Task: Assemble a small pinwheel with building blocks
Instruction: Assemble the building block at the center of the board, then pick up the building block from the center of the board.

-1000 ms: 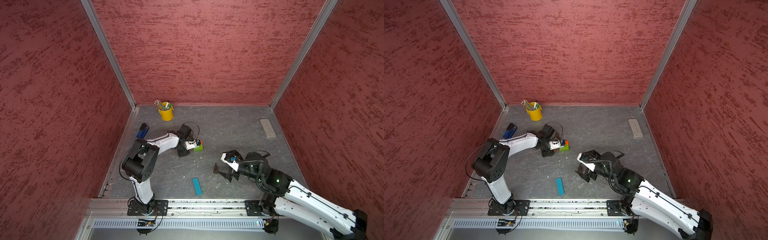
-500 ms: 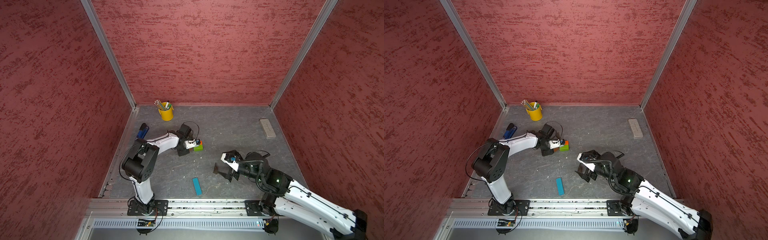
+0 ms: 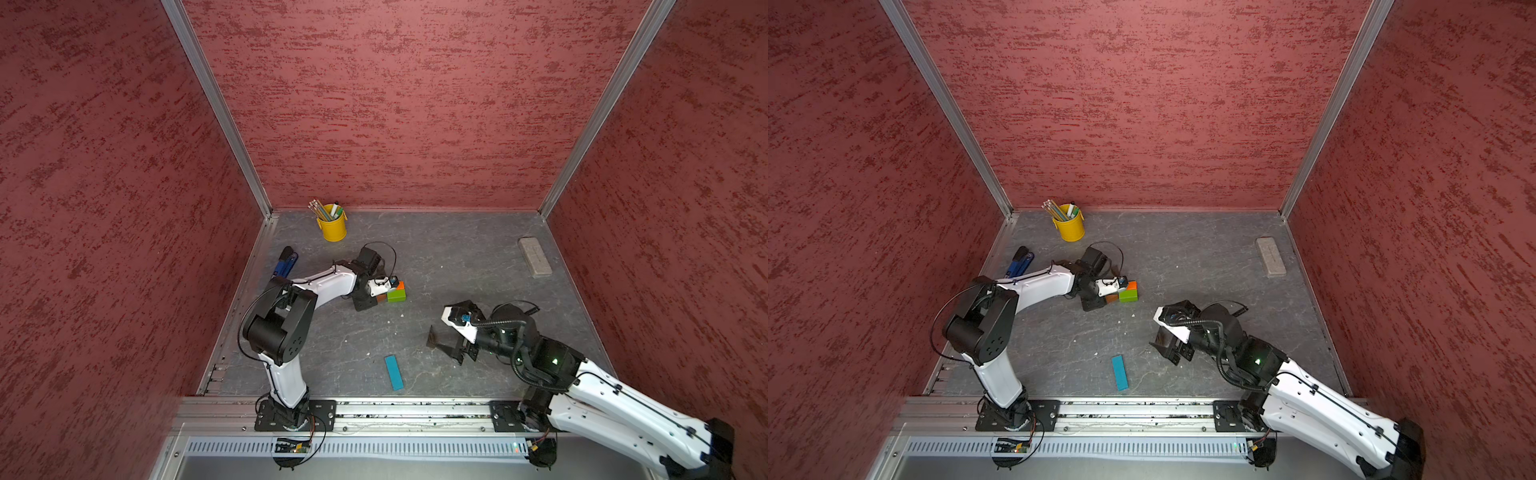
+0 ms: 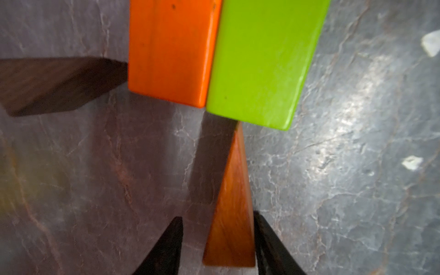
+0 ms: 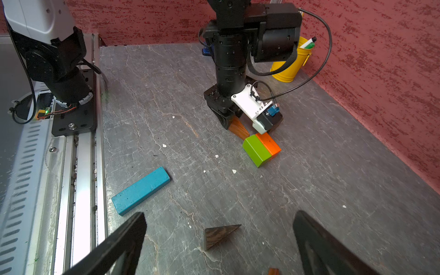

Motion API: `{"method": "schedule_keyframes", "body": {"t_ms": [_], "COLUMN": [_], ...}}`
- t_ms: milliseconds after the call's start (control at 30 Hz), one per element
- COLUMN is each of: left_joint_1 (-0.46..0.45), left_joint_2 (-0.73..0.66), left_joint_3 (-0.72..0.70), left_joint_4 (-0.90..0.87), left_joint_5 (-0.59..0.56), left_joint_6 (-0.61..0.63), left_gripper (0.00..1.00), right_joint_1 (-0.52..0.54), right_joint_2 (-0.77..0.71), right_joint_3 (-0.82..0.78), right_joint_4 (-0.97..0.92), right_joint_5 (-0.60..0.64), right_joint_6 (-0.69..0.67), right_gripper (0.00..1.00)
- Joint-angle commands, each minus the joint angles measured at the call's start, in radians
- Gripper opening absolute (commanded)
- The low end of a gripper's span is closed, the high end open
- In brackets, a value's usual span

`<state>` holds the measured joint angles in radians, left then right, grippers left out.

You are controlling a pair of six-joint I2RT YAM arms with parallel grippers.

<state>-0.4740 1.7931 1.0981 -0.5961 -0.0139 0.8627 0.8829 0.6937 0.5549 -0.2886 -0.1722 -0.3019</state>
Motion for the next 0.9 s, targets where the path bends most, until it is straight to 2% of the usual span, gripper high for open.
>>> {"method": "schedule_keyframes", "body": {"t_ms": [0,200,300,400,500,533,567,600,733,800,867], "left_joint_1": [0.003,0.028,0.054,0.06,0.052,0.051,0.051,0.052,0.054,0.055,0.058], "left_joint_2": [-0.061,-0.229,-0.364,-0.523,-0.679,-0.731,-0.773,-0.82,-0.935,-0.948,-0.931], "left_joint_3": [-0.02,-0.093,-0.137,-0.175,-0.188,-0.193,-0.201,-0.217,-0.296,-0.317,-0.327], "left_joint_4": [0.001,0.047,0.07,0.077,0.054,0.052,0.059,0.078,0.204,0.235,0.234], "left_joint_5": [0.012,0.056,0.083,0.103,0.14,0.163,0.188,0.218,0.308,0.361,0.469], "left_joint_6": [-0.014,-0.114,-0.185,-0.246,-0.314,-0.341,-0.368,-0.401,-0.588,-0.677,-0.72], "left_gripper": [0.51,0.54,0.59,0.64,0.71,0.78,0.93,1.0,1.0,1.0,1.0], "right_joint_1": [0.003,0.003,0.003,0.003,0.003,-0.002,-0.02,-0.053,-0.226,-0.27,-0.285], "right_joint_2": [-0.007,-0.071,-0.062,0.019,0.165,0.208,0.243,0.279,0.375,0.388,0.38], "right_joint_3": [-0.013,-0.019,-0.013,0.042,0.216,0.279,0.327,0.368,0.429,0.425,0.386], "right_joint_4": [0.016,0.057,0.114,0.127,-0.019,-0.083,-0.145,-0.215,-0.462,-0.551,-0.585], "right_joint_5": [0.005,0.205,0.299,0.321,0.392,0.424,0.426,0.423,0.32,0.249,0.207], "right_joint_6": [0.018,0.034,0.069,0.099,0.008,-0.045,-0.093,-0.133,-0.234,-0.266,-0.314], "right_gripper": [0.99,0.99,0.99,0.99,0.99,0.98,0.98,0.98,0.94,0.91,0.9]}}
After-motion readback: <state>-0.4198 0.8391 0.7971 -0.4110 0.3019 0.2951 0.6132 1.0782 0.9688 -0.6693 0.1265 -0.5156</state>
